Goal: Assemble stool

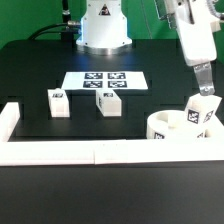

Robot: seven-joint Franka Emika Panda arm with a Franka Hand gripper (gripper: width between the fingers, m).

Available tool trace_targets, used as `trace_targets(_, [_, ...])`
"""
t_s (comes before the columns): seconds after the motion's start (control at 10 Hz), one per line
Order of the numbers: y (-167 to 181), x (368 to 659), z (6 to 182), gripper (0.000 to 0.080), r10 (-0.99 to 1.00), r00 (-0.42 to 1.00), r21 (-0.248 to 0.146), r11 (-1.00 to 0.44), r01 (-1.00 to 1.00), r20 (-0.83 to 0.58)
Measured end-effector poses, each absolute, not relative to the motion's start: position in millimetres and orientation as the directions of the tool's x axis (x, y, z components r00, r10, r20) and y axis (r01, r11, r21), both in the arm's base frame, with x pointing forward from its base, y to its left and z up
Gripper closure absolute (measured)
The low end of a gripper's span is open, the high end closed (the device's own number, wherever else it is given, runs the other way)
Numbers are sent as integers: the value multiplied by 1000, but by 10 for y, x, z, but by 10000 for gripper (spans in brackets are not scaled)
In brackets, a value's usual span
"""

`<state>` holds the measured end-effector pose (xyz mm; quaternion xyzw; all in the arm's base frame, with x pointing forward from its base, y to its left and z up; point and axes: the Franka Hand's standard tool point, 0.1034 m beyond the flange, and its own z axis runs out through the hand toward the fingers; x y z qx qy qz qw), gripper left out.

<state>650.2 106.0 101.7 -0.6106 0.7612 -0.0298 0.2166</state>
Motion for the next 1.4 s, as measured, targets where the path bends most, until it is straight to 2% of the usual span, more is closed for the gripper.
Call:
trace_targets(0.2, [1057, 6501, 1010, 150, -964, -71, -335, 158, -929, -258])
trace_targets(1.4, [1056, 6499, 1005, 150, -963, -73, -333, 160, -929, -258])
